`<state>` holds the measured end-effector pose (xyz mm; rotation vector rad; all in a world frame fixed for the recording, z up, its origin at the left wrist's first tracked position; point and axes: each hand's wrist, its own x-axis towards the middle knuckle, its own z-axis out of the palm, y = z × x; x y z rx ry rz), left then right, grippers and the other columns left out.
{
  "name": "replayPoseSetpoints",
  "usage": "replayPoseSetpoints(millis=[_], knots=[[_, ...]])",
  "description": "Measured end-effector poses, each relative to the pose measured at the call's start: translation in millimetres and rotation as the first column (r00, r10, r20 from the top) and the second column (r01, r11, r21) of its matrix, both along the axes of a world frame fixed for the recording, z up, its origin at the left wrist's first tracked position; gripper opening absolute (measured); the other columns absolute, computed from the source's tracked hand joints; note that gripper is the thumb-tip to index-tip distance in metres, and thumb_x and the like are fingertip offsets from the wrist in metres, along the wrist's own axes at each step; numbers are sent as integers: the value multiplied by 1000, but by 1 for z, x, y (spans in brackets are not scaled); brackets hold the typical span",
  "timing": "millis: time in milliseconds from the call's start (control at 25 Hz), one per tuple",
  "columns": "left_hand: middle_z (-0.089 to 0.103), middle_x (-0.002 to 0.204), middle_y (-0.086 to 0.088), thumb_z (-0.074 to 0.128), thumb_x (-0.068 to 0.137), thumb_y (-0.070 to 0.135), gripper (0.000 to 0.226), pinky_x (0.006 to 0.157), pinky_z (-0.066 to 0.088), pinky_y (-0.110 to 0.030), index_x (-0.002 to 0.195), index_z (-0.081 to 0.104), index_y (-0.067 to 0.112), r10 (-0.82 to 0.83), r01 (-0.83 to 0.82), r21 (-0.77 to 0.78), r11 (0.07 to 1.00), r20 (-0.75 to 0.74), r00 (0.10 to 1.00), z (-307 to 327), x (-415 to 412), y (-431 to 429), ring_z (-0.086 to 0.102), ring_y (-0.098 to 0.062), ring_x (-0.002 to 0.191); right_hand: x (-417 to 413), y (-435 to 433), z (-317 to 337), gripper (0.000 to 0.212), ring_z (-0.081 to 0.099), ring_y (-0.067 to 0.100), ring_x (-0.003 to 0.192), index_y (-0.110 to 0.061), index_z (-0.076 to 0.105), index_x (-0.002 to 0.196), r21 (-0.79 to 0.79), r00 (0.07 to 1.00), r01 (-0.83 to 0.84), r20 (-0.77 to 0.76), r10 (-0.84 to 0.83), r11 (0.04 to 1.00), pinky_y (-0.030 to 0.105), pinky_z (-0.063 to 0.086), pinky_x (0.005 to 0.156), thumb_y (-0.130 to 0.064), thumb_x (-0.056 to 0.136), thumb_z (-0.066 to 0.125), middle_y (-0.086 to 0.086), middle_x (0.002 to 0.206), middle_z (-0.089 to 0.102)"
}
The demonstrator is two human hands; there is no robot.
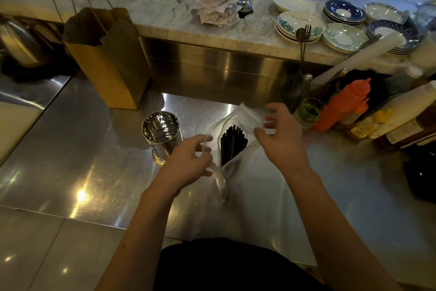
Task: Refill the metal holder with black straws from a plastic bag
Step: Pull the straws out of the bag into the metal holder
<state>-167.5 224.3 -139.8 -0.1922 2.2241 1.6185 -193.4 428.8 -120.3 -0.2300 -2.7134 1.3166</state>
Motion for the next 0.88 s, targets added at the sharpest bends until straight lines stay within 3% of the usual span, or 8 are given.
replayPoseSetpoints(millis=[120, 200, 320, 440, 560, 640, 760, 880], knots=[[70, 102, -9, 55, 97, 14, 26, 66, 58, -25, 122, 61, 11, 35, -36, 38, 999, 40, 999, -3, 4, 7, 75, -15, 82, 11, -12, -5, 38, 52, 14, 102, -18, 56, 117, 241, 971, -47, -218, 101, 969, 26, 50, 83, -9, 83, 69, 2, 116, 50], [71, 101, -9, 56, 97, 20, 21, 67, 59, -27, 115, 62, 12, 36, -39, 56, 998, 49, 998, -2, 5, 10, 75, -15, 81, 14, -21, -6, 20, 54, 12, 91, -15, 64, 104, 339, 929, -170, -258, 265, 925, 21, 49, 76, -7, 86, 63, 1, 104, 57], [70, 102, -11, 57, 97, 25, 17, 73, 62, -37, 105, 62, 11, 35, -41, 66, 997, 88, 996, -2, 5, 13, 75, -20, 84, 10, -27, -7, 16, 61, 17, 76, -12, 68, 97, 445, 922, -359, 30, 387, 820, 25, 49, 67, -13, 92, 53, 3, 89, 67], [70, 103, -19, 57, 96, 23, 19, 75, 62, -38, 100, 60, 4, 58, -79, 117, 990, 173, 983, -2, 8, 17, 74, -24, 87, 1, -25, -10, 16, 63, 24, 76, -9, 64, 98, 531, 915, -399, 278, 291, 747, 32, 51, 65, -20, 91, 54, 7, 86, 65], [70, 104, -17, 58, 96, 23, 19, 78, 61, -36, 99, 59, 5, 25, -80, 199, 977, 263, 964, 0, 14, 20, 75, -21, 87, -8, -25, -12, 13, 61, 27, 87, -10, 56, 98, 552, 891, -426, 392, 228, 717, 30, 42, 64, -21, 90, 58, 8, 90, 54], [70, 106, -14, 59, 96, 25, 17, 83, 60, -38, 97, 58, 8, -30, -41, 250, 967, 274, 961, 0, 19, 20, 75, -20, 91, -15, -27, -20, 22, 62, 27, 91, -9, 58, 105, 528, 856, -465, 473, 209, 711, 31, 46, 70, -24, 89, 61, 9, 98, 58], [70, 109, -10, 59, 96, 32, 21, 90, 57, -38, 102, 60, 12, -144, 89, 239, 967, 220, 965, -2, 25, 14, 72, -18, 97, -24, -36, -41, 25, 65, 22, 85, -12, 67, 101, 454, 787, -542, 569, 238, 707, 33, 55, 80, -28, 83, 67, 5, 97, 68], [69, 112, -4, 59, 94, 39, 26, 94, 54, -38, 107, 63, 18, -182, 125, 267, 956, 201, 963, -13, 26, -4, 68, -18, 105, -26, -45, -47, 22, 65, 19, 78, -14, 66, 95, 412, 768, -579, 564, 302, 703, 33, 56, 76, -27, 78, 71, 5, 92, 69]])
